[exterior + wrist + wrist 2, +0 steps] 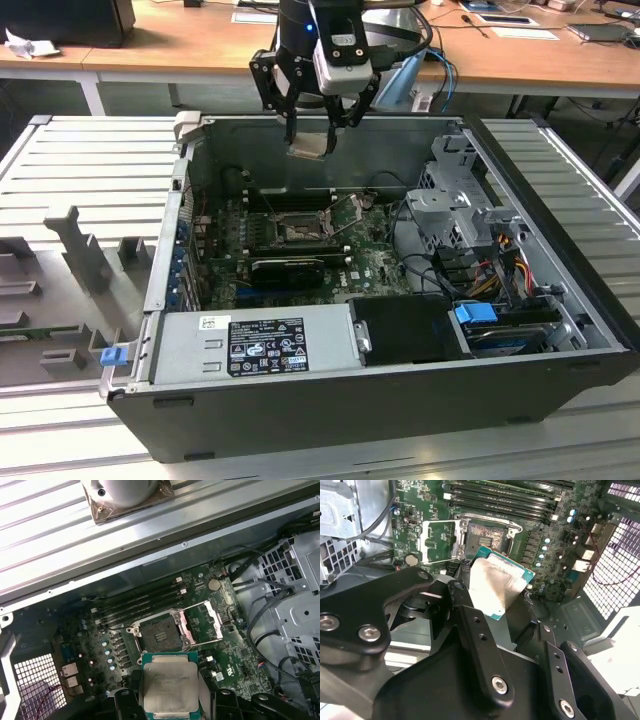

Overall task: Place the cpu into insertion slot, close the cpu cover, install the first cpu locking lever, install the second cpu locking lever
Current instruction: 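Place the cpu into insertion slot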

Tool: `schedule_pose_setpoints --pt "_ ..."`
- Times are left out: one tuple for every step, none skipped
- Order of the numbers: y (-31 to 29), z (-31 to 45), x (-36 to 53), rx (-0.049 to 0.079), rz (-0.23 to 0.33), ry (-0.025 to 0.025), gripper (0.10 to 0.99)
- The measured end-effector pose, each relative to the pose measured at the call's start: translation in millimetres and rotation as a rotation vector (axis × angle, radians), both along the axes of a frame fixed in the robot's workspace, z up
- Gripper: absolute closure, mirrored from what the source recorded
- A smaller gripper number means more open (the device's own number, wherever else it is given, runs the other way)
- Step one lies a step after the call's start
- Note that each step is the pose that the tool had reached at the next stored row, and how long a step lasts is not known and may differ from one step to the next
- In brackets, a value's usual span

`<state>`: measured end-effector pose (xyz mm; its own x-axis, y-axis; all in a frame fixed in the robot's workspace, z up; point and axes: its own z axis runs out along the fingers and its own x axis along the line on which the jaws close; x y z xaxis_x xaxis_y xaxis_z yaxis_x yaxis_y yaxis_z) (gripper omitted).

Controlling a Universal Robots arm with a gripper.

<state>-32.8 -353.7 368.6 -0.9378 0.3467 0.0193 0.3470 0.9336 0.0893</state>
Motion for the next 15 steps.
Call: schedule_pose_setpoints --pt "0.0 -0.1 0.0 0.000 -0.010 0.0000 0.557" --pt "0.0 -0.2 0.0 0.000 -0.020 0.0001 0.557" --pt "0.0 -0.3 0.0 0.000 -0.031 0.0000 0.557" --pt "0.0 -0.3 0.0 0.000 -0.037 0.0001 0.557" --pt "0.0 -0.4 0.0 0.000 -0.042 0.0000 0.557" --pt "0.0 -0.4 0.0 0.000 -0.048 0.0000 0.557" --pt "0.0 -0.5 0.0 0.000 -0.052 0.0000 0.557" --pt "0.0 -0.5 0.0 0.000 -0.057 0.0001 0.557" --pt "0.0 -0.5 0.0 0.000 -0.061 0.0001 0.557" --pt "0.0 -0.6 0.0 0.000 -0.066 0.0000 0.557" --pt "0.0 -0.6 0.0 0.000 -0.070 0.0000 0.557" --pt "0.0 -0.6 0.0 0.000 -0.075 0.0000 0.557" --pt "0.0 -0.6 0.0 0.000 -0.079 0.0000 0.557" --pt "0.0 -0.7 0.0 0.000 -0.090 0.0000 0.557" --pt "0.0 -0.8 0.0 0.000 -0.099 0.0000 0.557"
